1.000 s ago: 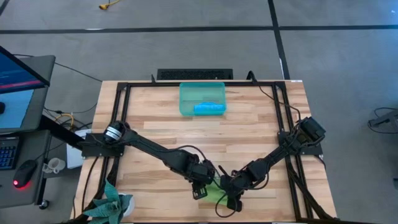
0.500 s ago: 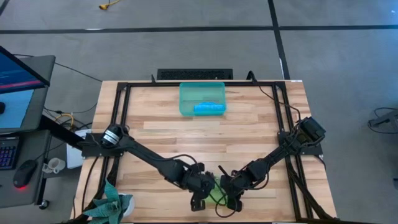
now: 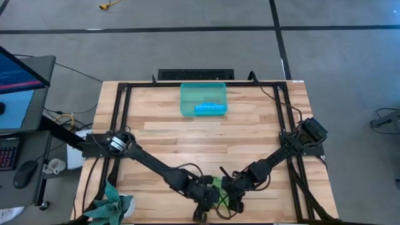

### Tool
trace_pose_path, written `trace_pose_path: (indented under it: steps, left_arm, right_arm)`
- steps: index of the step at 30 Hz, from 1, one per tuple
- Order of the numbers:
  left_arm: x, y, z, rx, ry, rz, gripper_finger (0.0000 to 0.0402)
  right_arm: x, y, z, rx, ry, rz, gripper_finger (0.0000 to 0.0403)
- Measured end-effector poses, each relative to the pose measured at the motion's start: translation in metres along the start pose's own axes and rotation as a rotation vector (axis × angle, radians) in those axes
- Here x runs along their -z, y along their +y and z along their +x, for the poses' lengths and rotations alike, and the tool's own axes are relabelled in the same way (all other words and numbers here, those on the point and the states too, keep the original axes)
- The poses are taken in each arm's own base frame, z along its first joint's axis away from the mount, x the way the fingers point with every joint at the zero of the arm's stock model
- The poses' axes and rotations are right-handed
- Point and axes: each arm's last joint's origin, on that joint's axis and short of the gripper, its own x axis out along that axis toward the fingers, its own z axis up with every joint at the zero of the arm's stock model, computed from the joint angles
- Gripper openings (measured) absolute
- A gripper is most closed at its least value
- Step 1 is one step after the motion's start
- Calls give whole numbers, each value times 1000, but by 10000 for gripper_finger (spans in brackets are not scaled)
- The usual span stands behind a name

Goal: Roll microfiber towels into tight, uniform cylinder then place into a basket
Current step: Roll the green microfiber cloth

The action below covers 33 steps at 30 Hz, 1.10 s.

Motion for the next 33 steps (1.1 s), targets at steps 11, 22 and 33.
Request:
trace_pose_path:
  steps: [11, 22, 33]
  left_arm:
    - [9, 1, 27, 11, -3, 27, 119]
    - [23, 14, 31, -106, 77, 43, 119]
    - [34, 27, 50, -187, 123, -6, 119]
  right_arm:
    - [0, 0, 0, -2, 3, -7, 18]
    - [0, 0, 0, -2, 4, -8, 19]
    - [0, 0, 0, -2, 7, -10, 19]
